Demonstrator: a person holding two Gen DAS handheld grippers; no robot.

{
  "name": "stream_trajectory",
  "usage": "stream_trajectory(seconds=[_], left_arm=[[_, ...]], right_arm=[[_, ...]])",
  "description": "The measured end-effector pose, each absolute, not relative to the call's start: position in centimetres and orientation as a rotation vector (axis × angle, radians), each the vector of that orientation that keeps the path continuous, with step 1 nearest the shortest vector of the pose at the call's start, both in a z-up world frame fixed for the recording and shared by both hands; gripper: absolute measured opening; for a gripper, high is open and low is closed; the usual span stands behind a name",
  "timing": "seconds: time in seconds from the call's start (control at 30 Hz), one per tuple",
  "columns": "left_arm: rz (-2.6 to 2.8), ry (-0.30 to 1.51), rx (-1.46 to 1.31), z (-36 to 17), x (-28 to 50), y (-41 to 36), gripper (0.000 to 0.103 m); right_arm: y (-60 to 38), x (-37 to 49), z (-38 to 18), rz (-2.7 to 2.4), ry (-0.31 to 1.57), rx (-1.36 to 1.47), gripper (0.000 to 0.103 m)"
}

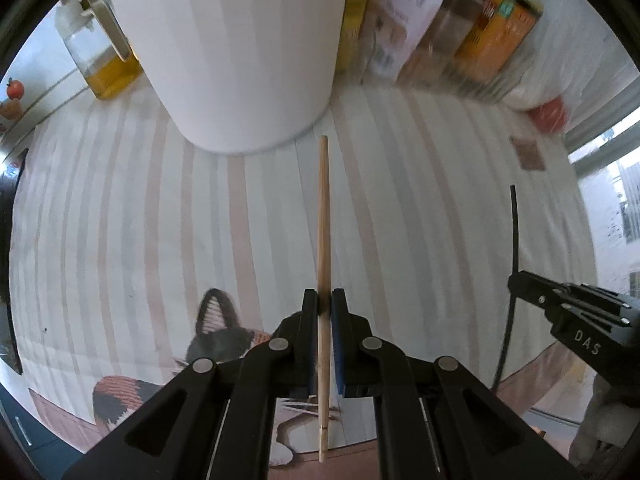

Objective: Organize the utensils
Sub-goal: 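Lift both chopsticks off the cloth and carry them to the cream holder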

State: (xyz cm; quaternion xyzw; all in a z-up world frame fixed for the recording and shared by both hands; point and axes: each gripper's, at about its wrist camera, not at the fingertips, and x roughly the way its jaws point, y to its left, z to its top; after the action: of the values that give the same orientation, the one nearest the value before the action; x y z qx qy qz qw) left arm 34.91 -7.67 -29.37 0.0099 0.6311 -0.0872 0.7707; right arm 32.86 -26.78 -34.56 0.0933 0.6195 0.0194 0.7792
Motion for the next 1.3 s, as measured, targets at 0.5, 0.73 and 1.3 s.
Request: stream_trajectory(seconds=[0.5,0.73,1.3], left_arm=[[-0.202,1.252,-0.032,-24.8,33.5,-4.5,0.004],[-0.227,1.185,-0.033,-22.2,33.3,-5.4,0.004],[-0.229,1.051,-0.064,-17.0,32.9,-4.3,0.004]], right_arm=[[-25.7,32.7,-32.1,0.092,1.261,0.221,0.005],[-25.3,32.3,-31.0,0.113,1.235,0.226,0.005],[-23.8,32.5,-25.5,0.189,1.096,0.239,0.005]])
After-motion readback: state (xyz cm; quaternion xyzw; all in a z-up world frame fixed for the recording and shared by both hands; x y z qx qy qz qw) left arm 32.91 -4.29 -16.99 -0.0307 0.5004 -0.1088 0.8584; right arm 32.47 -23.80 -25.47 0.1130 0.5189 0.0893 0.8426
